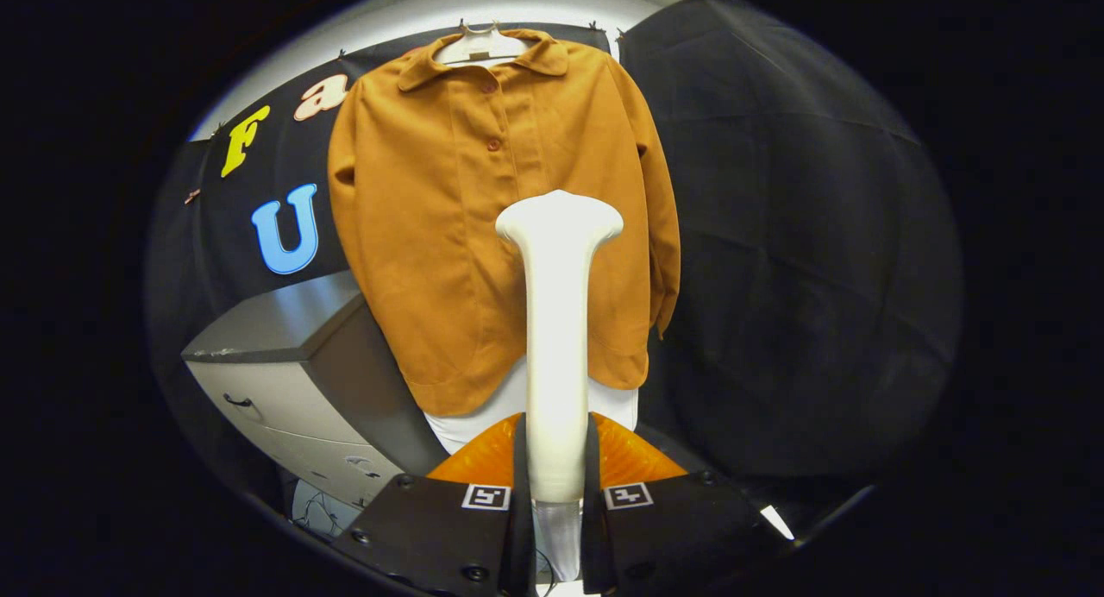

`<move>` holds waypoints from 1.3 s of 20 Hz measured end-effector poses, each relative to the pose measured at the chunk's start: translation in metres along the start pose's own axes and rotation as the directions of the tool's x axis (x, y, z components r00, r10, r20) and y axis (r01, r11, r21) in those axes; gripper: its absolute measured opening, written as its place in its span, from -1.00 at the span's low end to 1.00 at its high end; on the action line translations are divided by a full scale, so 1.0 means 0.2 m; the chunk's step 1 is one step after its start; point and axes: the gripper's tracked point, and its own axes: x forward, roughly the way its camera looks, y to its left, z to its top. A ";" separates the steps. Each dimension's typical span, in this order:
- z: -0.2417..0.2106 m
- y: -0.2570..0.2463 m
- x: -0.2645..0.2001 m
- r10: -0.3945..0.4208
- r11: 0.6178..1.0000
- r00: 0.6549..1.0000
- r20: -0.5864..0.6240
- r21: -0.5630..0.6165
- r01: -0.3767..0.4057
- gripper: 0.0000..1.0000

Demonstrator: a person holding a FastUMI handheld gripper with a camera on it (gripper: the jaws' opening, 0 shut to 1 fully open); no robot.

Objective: Iron the clothes twice with a garment steamer, once on the left side and once on the right side.

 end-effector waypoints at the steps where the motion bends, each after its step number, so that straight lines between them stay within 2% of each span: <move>1: 0.06 0.03 -0.04 0.000 1.000 1.000 0.021 0.002 0.000 -0.51; 8: 0.55 0.31 -0.30 0.027 1.000 0.980 0.198 -0.020 -0.024 -0.51; 13: 0.82 0.61 -0.44 0.064 0.998 0.964 0.259 -0.039 -0.056 -0.51; 20: 1.00 0.99 -0.57 0.107 0.994 0.946 0.305 -0.052 -0.095 -0.52; 26: 1.03 1.23 -0.71 0.147 0.989 0.926 0.346 -0.066 -0.132 -0.52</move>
